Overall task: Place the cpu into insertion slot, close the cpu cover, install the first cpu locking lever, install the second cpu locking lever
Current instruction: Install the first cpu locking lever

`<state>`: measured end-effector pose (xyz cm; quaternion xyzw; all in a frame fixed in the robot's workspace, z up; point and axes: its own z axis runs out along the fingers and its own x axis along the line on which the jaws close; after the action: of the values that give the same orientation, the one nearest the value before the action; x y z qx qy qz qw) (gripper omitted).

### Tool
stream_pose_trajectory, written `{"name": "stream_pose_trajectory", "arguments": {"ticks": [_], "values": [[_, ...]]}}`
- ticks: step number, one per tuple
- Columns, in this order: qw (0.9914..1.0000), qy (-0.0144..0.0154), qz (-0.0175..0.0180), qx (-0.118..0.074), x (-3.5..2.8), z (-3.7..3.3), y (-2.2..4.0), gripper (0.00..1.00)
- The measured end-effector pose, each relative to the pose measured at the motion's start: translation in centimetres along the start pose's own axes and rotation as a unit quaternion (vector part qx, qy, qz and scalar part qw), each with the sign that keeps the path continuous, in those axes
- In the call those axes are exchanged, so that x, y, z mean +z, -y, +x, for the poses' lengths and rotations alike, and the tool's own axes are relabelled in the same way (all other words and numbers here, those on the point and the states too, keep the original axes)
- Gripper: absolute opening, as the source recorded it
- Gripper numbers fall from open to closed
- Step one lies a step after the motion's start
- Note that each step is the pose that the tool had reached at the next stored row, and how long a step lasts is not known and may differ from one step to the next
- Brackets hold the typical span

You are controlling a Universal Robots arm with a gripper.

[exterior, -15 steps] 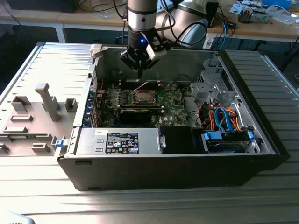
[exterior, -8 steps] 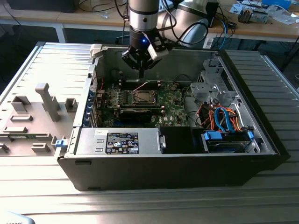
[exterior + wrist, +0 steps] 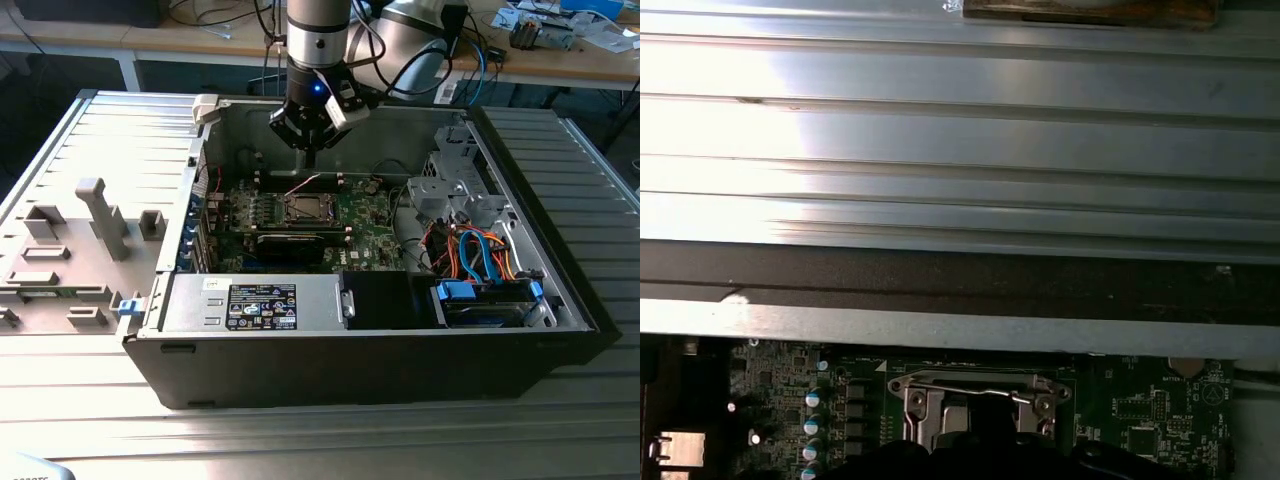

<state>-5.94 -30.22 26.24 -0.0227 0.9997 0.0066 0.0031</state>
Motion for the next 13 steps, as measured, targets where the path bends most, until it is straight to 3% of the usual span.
{"name": "stream_pose_trajectory", "arguments": {"ticks": [13], "values": [[1.0, 0.0, 0.0, 0.0, 0.49, -0.22, -0.02, 0.11]]}}
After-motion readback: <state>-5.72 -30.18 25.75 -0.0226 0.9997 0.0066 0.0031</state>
